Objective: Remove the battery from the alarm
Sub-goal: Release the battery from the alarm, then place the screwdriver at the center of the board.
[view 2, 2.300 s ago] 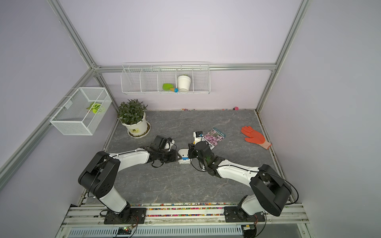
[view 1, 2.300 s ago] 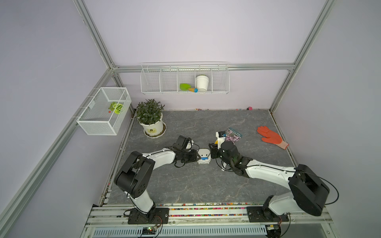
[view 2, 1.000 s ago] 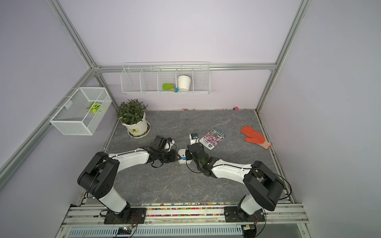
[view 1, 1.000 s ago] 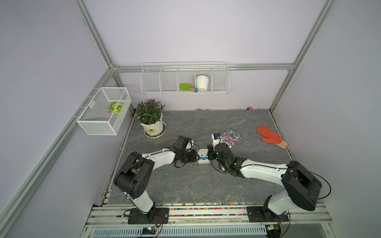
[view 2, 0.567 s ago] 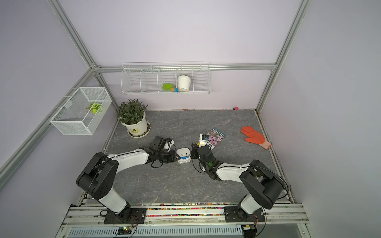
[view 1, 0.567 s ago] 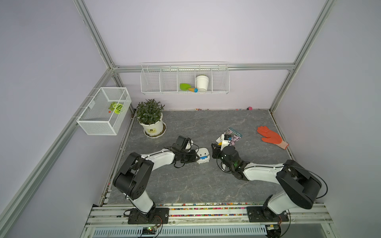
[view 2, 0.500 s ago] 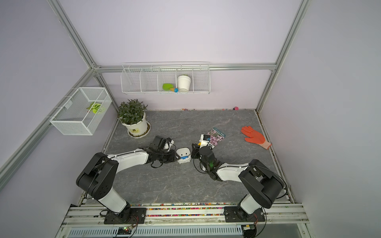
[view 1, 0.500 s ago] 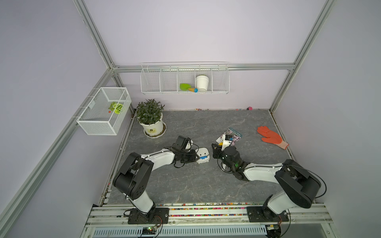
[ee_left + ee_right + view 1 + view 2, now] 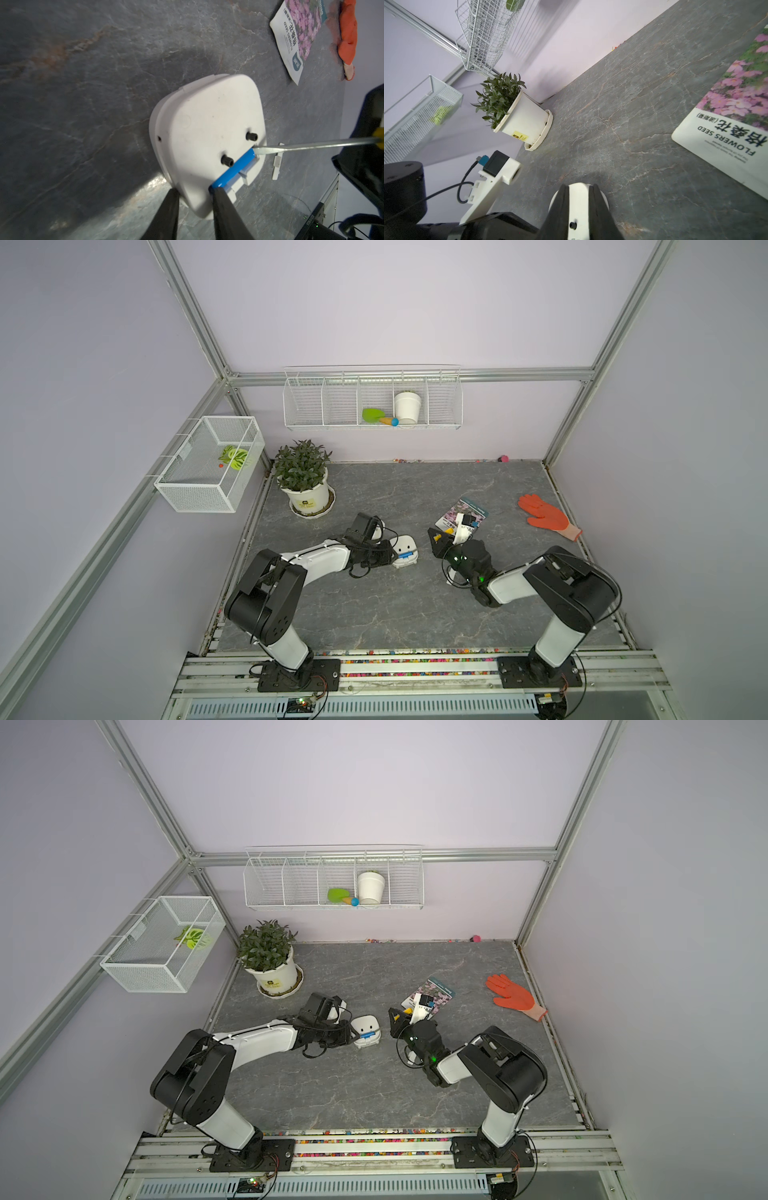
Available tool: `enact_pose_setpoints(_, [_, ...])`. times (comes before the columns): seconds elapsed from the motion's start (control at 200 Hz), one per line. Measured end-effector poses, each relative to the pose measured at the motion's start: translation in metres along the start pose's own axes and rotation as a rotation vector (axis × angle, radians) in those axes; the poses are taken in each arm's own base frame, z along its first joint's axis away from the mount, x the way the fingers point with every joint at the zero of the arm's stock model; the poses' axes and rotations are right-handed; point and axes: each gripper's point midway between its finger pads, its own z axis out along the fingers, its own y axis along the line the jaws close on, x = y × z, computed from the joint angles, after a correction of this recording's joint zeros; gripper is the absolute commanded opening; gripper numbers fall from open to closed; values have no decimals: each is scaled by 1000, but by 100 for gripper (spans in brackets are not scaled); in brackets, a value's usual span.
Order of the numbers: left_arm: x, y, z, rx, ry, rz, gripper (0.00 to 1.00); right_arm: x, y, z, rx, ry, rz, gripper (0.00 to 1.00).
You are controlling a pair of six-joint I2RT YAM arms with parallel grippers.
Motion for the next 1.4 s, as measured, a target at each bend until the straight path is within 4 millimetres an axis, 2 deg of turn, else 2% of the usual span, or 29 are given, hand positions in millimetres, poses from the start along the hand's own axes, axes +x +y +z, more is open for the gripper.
enact_pose_setpoints(0.38, [0, 4, -2, -17, -8, -7, 31, 1, -1, 2, -22, 12, 53, 0])
enact_pose_setpoints(0.55, [0, 3, -2, -15, -6, -6, 31, -8, 19, -2, -81, 7, 73, 0])
enact_pose_setpoints(0.665, [3, 0, -1, -7, 3, -1, 31, -5, 34, -5, -137, 29, 91, 0])
enact_pose_setpoints(0.84, [4, 0, -1, -5, 5, 0, 32, -3, 38, -6, -153, 44, 103, 0])
enact_pose_setpoints(0.955, [5, -2, -1, 1, 11, 3, 37, -5, 36, -16, -136, 49, 86, 0])
enact_pose_setpoints(1.045, [6, -3, 0, 5, 16, 8, 39, -14, 37, -27, -112, 41, 47, 0])
enact_pose_setpoints(1.26, [9, -2, 2, 7, 28, 8, 43, -61, 53, -61, -30, -26, -99, 0])
enact_pose_setpoints(1.4, [10, -2, 3, 7, 33, 8, 43, -77, 42, -75, 85, -11, -210, 0])
